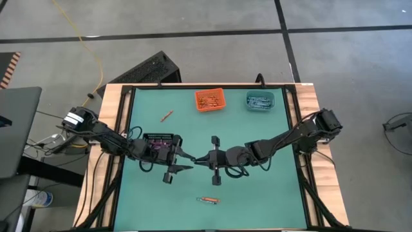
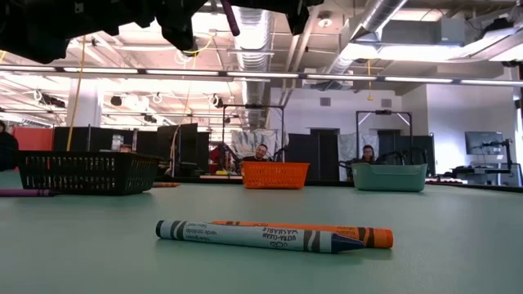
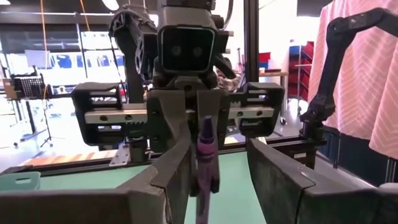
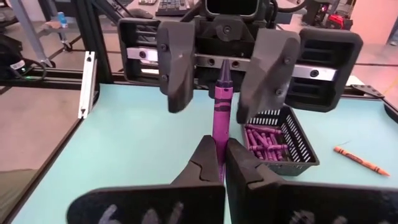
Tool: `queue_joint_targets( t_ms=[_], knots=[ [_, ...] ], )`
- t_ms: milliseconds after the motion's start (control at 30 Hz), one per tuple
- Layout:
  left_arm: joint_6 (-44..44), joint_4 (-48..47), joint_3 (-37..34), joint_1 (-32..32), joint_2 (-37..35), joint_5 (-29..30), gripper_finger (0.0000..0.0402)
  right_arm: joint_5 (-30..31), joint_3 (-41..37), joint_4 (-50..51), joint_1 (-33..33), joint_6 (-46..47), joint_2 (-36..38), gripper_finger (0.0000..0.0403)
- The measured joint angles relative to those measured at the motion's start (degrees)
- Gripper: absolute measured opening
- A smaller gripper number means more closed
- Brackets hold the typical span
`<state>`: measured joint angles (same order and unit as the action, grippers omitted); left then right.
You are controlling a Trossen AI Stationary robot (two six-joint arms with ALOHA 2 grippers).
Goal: Sort crayons
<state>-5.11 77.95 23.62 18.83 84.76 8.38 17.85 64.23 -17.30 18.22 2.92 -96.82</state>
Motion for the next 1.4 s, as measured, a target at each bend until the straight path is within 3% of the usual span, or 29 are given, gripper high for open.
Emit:
queue_joint_targets(
  t_ms=[233, 500, 733, 833, 900, 967, 1100, 1200, 1267, 1400],
  knots=[
    [1.2, -0.7, 0.0, -1.4, 0.0, -0.3, 0.0123, 0.0, 0.0, 0.1, -0.4, -0.1, 0.0, 0.0008],
    [0.8, -2.2, 0.0, -1.9, 0.0, -2.8, 0.0016, -0.3, 0.0, 0.7, -0.3, 0.2, 0.0, 0.0014],
    [1.1, -2.8, 0.0, -2.1, -0.1, -3.2, 0.0005, -2.0, 0.0, 1.6, -0.4, -0.2, 0.4, 0.0063],
    [2.1, -7.8, 0.0, -2.8, -3.7, -3.3, 0.0004, -2.0, 0.0, 6.3, -0.4, -0.1, 2.2, 0.0089],
    [3.7, -16.7, 0.0, -4.0, -9.7, -2.6, 0.0003, -1.5, 0.1, 11.7, -0.4, 0.0, 3.8, 0.0103],
    [5.3, -31.5, 0.9, -5.9, -17.4, -1.2, 0.0002, -1.4, 0.1, 17.5, -0.4, 0.9, 5.4, 0.0112],
    [8.7, -73.4, 7.6, -9.2, -31.5, 7.2, 0.0002, -1.4, 0.1, 25.3, -0.4, 6.2, 6.3, 0.0118],
    [16.6, -100.2, 12.4, -10.8, -36.3, 12.6, 0.0002, -1.3, 0.1, 27.2, 0.0, 8.0, 5.1, 0.0118],
    [21.7, -109.9, 13.6, -11.3, -37.5, 11.9, 0.0001, -1.2, 0.1, 27.3, 0.2, 8.0, 3.6, 0.0118],
    [25.7, -117.8, 13.6, -11.2, -36.9, 8.5, 0.0001, -1.3, 0.1, 24.9, 0.0, 7.3, 1.0, 0.0118]
  ],
)
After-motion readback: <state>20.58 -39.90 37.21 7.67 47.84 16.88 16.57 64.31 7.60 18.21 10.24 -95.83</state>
